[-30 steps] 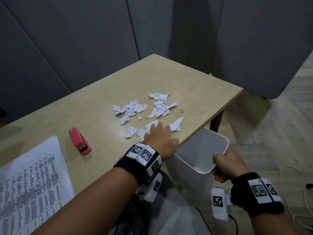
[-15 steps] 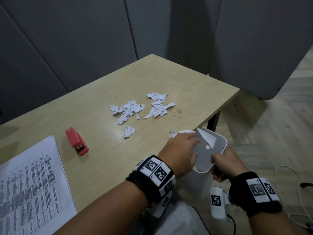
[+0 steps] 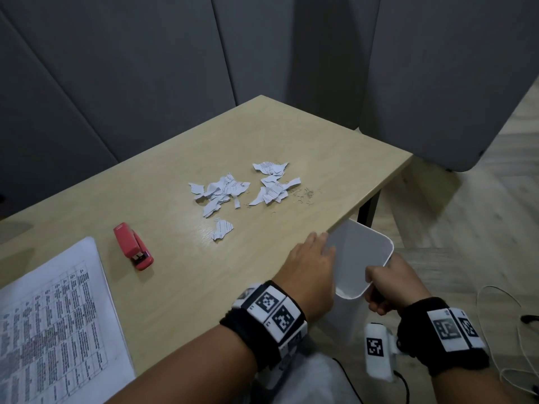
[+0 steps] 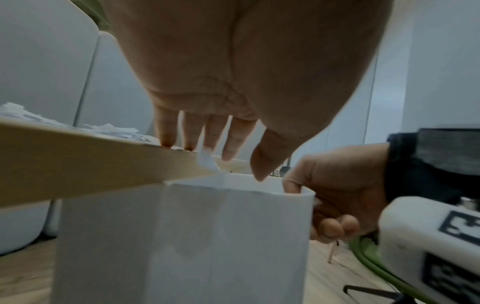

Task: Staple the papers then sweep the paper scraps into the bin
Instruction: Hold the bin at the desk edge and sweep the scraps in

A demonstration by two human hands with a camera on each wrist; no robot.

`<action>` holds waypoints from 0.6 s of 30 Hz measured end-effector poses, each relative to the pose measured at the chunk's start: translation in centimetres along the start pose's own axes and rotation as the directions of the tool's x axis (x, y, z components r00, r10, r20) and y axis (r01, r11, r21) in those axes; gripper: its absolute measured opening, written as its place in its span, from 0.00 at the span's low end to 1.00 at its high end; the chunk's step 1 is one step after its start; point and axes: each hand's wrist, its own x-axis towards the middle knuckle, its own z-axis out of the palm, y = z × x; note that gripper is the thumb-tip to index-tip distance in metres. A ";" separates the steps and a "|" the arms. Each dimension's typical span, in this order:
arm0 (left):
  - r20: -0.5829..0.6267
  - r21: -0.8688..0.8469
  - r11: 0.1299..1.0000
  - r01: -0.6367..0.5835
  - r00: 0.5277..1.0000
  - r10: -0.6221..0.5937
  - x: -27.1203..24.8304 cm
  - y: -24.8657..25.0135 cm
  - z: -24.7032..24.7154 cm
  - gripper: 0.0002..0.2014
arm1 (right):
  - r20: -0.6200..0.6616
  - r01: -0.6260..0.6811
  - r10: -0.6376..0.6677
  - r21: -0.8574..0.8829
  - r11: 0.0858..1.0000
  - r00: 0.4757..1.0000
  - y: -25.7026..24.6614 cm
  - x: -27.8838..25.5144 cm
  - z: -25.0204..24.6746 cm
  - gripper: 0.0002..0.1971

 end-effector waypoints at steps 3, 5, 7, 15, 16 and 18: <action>0.041 -0.028 0.994 -0.102 0.994 0.103 -0.2 0.9 0.2 0.32 | 0.013 -0.015 0.015 -0.010 1.000 1.000 0.1 0.0 -0.1 0.16; 0.012 -0.082 0.993 -0.087 0.996 0.088 0.1 0.7 -0.4 0.31 | 0.017 -0.021 0.021 -0.017 1.000 1.000 0.1 0.0 -0.2 0.14; -0.065 -0.153 0.988 -0.021 0.998 0.011 0.8 -0.3 -1.4 0.30 | 0.020 -0.021 0.021 -0.012 1.000 1.000 0.0 -0.1 -0.3 0.15; -0.015 -0.013 0.958 0.286 0.958 -0.286 7.3 -6.7 -4.7 0.28 | -0.003 -0.028 0.028 0.026 0.999 1.000 -0.5 0.4 -0.3 0.18; 0.015 0.004 0.957 0.290 0.957 -0.291 8.1 -7.1 -4.8 0.29 | -0.006 -0.030 0.030 0.022 0.999 1.000 -0.5 0.5 -0.3 0.18; 0.067 0.033 0.961 0.273 0.959 -0.275 9.4 -7.3 -4.7 0.28 | -0.008 -0.036 0.036 0.013 0.999 0.999 -0.5 0.9 -0.3 0.19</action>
